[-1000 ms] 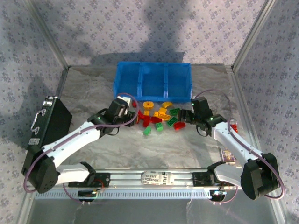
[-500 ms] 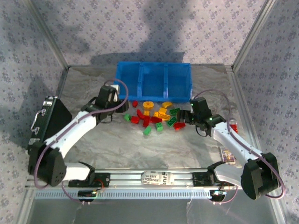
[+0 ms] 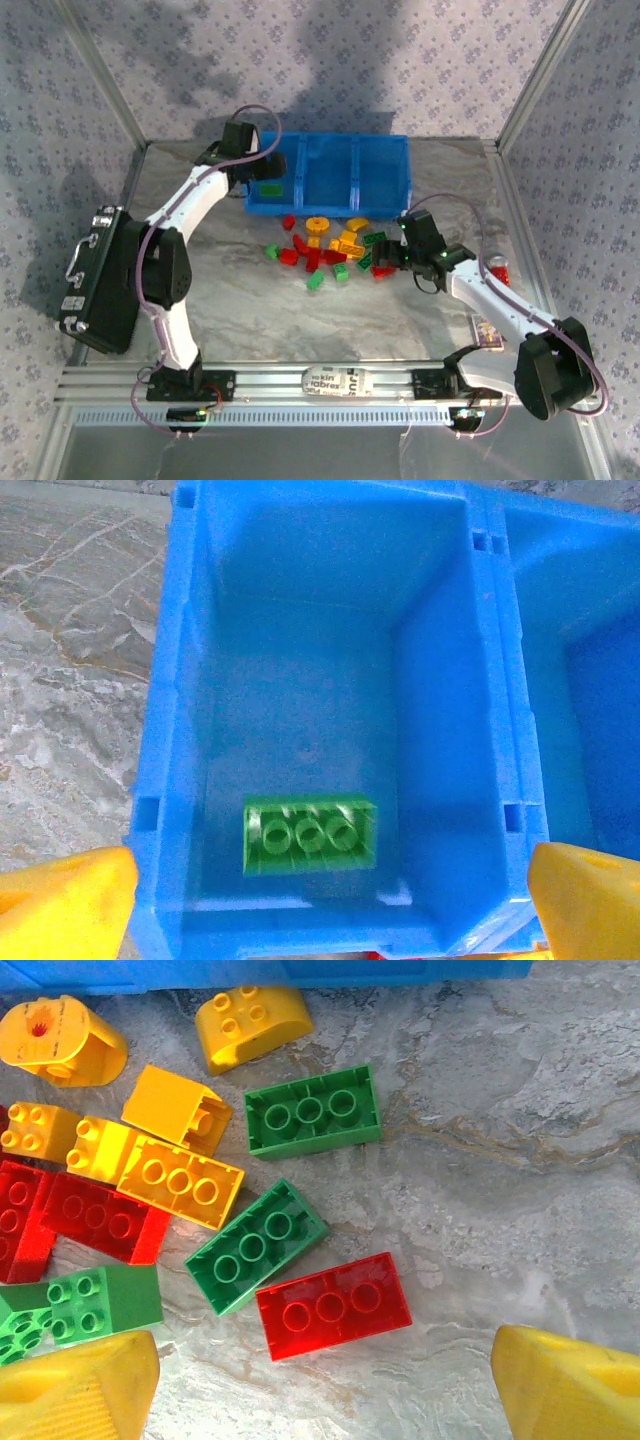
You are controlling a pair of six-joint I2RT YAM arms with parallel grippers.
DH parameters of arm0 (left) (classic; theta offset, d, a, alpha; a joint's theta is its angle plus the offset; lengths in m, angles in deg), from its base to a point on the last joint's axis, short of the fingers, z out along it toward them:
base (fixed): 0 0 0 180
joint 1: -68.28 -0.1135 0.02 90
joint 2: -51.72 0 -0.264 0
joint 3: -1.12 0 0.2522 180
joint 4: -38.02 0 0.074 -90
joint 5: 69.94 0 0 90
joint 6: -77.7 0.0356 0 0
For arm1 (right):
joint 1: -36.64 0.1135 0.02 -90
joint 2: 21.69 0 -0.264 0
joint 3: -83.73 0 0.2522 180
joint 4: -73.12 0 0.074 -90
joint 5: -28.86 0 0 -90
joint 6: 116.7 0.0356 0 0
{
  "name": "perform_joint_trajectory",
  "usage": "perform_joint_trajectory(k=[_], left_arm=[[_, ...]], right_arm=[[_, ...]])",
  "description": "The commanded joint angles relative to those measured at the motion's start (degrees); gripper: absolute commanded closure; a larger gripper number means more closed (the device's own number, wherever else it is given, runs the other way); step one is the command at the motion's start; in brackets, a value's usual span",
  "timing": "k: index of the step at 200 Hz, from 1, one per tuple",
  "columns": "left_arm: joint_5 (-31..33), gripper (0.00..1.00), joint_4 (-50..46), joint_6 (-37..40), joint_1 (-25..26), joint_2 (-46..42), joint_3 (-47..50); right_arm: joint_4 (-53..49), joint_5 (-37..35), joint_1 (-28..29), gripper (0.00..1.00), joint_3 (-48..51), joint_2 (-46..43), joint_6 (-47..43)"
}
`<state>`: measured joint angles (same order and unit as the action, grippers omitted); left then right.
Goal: Sort the legos into containers by color
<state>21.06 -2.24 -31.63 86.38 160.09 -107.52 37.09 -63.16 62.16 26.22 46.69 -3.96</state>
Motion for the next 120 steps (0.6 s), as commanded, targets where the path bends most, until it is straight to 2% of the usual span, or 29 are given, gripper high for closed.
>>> perform_joint_trajectory(k=[1,45,80,120], left_arm=[[-1.2,0.00,0.3,-0.2,1.2,-6.2,4.2],[-0.8,0.00,7.1,-1.8,3.2,-20.1,22.2],[2.6,0.00,9.8,-3.1,8.0,-30.7,34.8],[7.6,0.01,8.1,-5.8,14.4,-39.2,44.8]], right_arm=[[-0.9,0.4,1.1,0.12,-0.2,0.6,0.5],[-0.6,1.3,4.8,0.15,-2.2,5.4,-0.8],[-2.1,0.5,9.6,0.19,-7.3,11.6,-1.6],[-2.7,1.2,14.9,0.24,-13.5,19.2,-1.4]])
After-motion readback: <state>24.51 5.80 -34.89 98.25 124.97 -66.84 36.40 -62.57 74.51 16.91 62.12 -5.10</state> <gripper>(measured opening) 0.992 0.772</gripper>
